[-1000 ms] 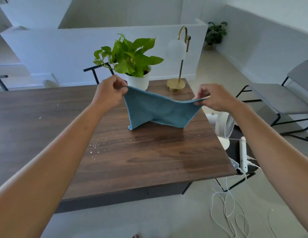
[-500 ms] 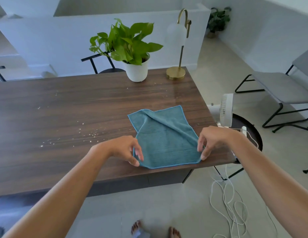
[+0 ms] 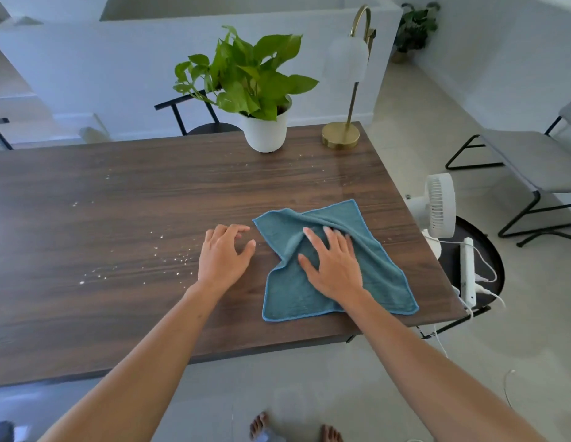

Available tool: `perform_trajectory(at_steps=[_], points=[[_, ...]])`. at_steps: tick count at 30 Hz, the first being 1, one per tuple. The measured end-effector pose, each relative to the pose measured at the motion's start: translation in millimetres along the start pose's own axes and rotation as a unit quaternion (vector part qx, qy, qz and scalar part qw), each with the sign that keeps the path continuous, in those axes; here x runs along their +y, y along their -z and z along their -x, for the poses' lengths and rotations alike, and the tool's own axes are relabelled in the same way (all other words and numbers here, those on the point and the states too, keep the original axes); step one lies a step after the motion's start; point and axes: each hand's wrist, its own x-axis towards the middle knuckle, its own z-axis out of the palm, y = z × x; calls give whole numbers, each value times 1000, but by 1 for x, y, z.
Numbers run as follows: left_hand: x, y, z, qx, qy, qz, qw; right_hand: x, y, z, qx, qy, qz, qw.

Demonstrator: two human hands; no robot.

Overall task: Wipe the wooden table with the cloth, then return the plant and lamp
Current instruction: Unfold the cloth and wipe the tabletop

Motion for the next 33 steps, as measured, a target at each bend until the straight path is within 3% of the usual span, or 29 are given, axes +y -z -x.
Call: perform_trajectory(at_steps=[3,6,11,14,17,20,24,27,33], points=[[-5,-5,-20,2,-16,-23,1000,26,8,-13,-14,-48,61,997],[-8,-16,-45,-43,-37,-79,995,40,11,0,-29,-88,83,992],[-21,-36,-86,-116,-18,-145,982,7,-1,27,-16,-69,86,994],[-34,-43,-87,-121,-6,-175,977,36,11,-6,-29,-71,81,994],[-38,-46,-82,-124,-18,-184,975,73,24,-49,-41,-127,100,986],[-36,-45,-85,-115,-20,-187,975,66,22,-63,-34,-159,100,982],[-37,-45,-82,-109,-21,-185,976,22,11,-15,-31,-111,69,991],[-39,-45,-83,-111,-21,-187,976,27,15,22,-38,-78,62,994],[-41,-46,-84,-103,-31,-184,977,106,35,2,-6,-216,93,972]])
